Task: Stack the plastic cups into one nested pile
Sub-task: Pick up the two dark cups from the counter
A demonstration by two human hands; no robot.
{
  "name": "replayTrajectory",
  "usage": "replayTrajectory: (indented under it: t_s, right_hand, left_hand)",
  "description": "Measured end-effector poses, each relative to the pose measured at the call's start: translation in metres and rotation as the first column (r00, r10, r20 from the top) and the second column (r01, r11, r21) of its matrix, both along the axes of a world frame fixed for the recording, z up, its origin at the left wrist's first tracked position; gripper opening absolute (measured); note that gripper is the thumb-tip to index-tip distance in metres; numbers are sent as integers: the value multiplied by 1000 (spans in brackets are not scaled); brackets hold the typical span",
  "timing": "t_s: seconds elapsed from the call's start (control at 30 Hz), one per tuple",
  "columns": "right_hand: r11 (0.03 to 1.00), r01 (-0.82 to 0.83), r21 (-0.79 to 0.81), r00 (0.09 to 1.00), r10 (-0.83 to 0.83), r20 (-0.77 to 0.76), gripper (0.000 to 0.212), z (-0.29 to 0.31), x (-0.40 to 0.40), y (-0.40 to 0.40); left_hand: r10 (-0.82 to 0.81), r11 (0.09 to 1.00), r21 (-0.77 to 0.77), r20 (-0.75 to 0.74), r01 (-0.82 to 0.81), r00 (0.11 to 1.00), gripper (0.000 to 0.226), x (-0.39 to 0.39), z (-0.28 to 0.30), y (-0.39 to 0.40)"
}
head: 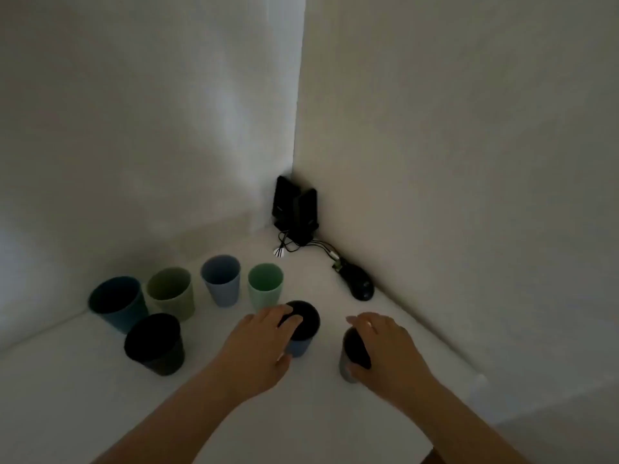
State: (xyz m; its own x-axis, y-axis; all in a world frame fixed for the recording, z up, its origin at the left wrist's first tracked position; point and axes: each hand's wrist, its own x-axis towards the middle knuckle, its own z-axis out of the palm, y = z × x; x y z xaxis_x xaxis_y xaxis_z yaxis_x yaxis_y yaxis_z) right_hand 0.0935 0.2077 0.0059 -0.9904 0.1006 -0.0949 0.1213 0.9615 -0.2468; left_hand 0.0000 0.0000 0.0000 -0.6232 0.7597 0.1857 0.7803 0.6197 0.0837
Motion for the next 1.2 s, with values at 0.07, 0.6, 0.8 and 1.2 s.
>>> replayTrajectory:
  t_s: [0.07, 0.6, 0.8, 1.2]
  right_hand:
    - [997, 80, 19, 989, -81, 126, 84, -5, -3, 9]
    - [997, 37, -70, 999, -39, -20, 82, 8, -30, 19]
    - [951, -66, -301, 974, -4, -226, 87, 59, -55, -4]
    - [953, -55, -298, 998, 63, 18, 112, -6, -92, -39]
  left_hand:
    - [-13, 1000, 12, 71, 12, 997, 77, -5, -12, 17]
    - [267, 893, 144, 591, -425, 761, 80, -25, -52, 54]
    - [288, 892, 123, 587, -435, 756, 87, -29, -33, 38]
    - [268, 923, 137, 441, -359, 856, 89, -25, -19, -9]
